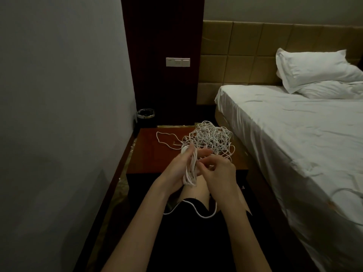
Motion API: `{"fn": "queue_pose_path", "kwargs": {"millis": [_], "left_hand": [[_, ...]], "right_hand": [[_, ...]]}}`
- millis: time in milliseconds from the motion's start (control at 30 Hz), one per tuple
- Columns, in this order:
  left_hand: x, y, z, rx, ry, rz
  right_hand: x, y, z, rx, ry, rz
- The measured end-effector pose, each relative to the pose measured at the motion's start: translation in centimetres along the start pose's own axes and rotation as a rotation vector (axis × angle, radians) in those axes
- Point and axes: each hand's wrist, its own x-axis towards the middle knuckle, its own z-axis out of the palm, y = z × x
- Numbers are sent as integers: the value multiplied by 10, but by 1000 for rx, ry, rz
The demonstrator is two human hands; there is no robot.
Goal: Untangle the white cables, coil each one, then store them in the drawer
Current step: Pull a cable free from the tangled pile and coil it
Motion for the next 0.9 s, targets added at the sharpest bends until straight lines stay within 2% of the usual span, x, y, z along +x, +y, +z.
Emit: {"fn": "queue_pose_path", "kwargs": {"millis": [67,167,367,433,567,667,733,900], "left_hand": [[1,1,2,-187,17,10],[5,1,-2,-452,81,18],[7,10,-11,-649,186,99],[8,11,-14,-618,188,95],[10,9,-14,-440,248,119],[10,15,-21,-473,281,152],[11,20,-26,-483,295,167],[11,22,-20,-172,232,138]], "right_hand": [[0,-1,9,48,1,16],[-3,-3,12,255,-52,66],[-5,-1,1,445,-211,60],[-7,-1,1,377,-265,36],[-7,-12,0,91,-360,-47],[-6,-20,-12,31,-484,-38],[-7,-22,-17,16,-507,-53],[4,-35,-16,-140,-690,-266]]}}
